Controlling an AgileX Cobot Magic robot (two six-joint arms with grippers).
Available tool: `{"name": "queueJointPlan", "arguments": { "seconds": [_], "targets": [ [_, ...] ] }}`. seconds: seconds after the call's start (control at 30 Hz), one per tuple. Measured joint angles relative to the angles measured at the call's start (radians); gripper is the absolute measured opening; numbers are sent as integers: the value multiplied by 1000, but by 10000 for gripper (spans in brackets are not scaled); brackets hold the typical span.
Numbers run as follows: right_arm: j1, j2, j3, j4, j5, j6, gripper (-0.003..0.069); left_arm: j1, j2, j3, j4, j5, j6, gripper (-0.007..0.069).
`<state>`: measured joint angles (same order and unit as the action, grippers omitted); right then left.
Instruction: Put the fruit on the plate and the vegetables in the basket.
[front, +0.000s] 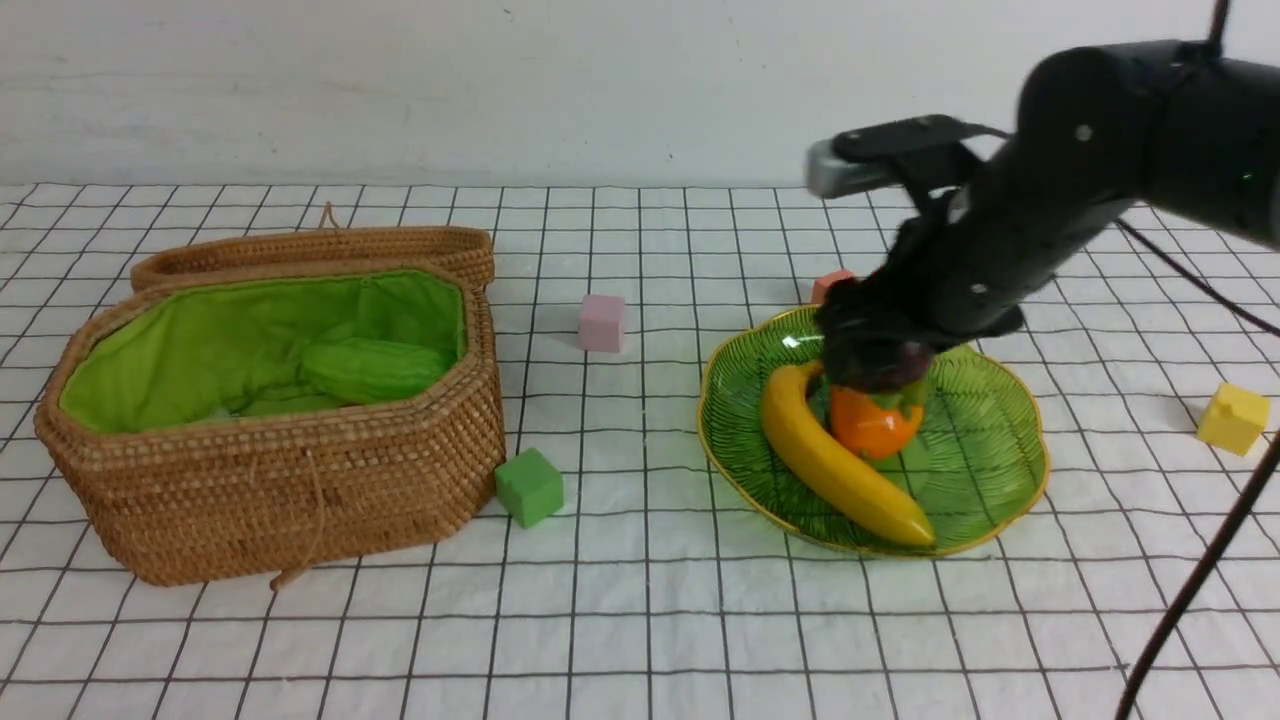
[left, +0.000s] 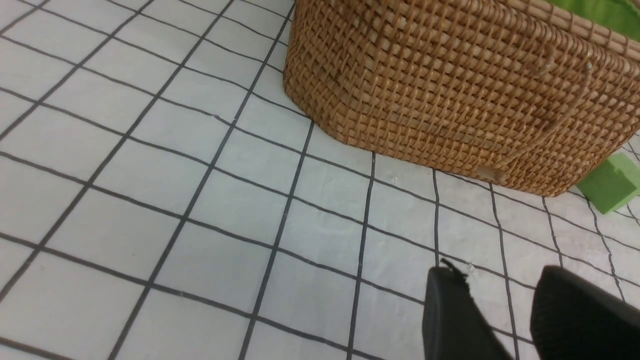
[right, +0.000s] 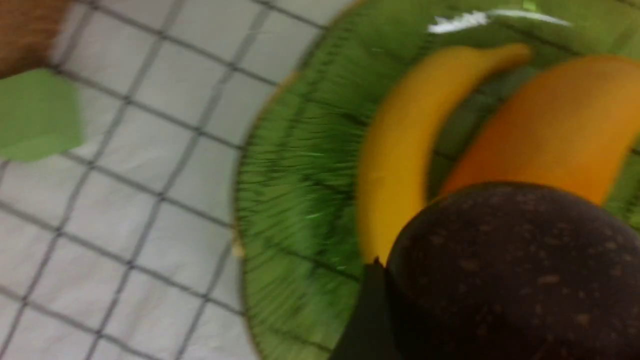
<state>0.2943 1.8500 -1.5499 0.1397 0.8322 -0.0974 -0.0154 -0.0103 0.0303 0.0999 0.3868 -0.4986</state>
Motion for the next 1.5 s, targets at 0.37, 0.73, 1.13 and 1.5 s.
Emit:
{"name": "queueJointPlan", "arguments": {
  "seconds": [0.37,0.73,1.13,1.5],
  "targets": [
    [-92,100,8,37,42,26,584,0,0,0,0,0,0,238],
    [-100,-35,8,40,120,81,659,0,0,0,0,0,0,238],
    [-98,-403,87,208,399,80,283,0,0,0,0,0,0,238],
    [-98,-659,296,213,417,83,-8,0,0,0,0,0,0,238]
  ]
}}
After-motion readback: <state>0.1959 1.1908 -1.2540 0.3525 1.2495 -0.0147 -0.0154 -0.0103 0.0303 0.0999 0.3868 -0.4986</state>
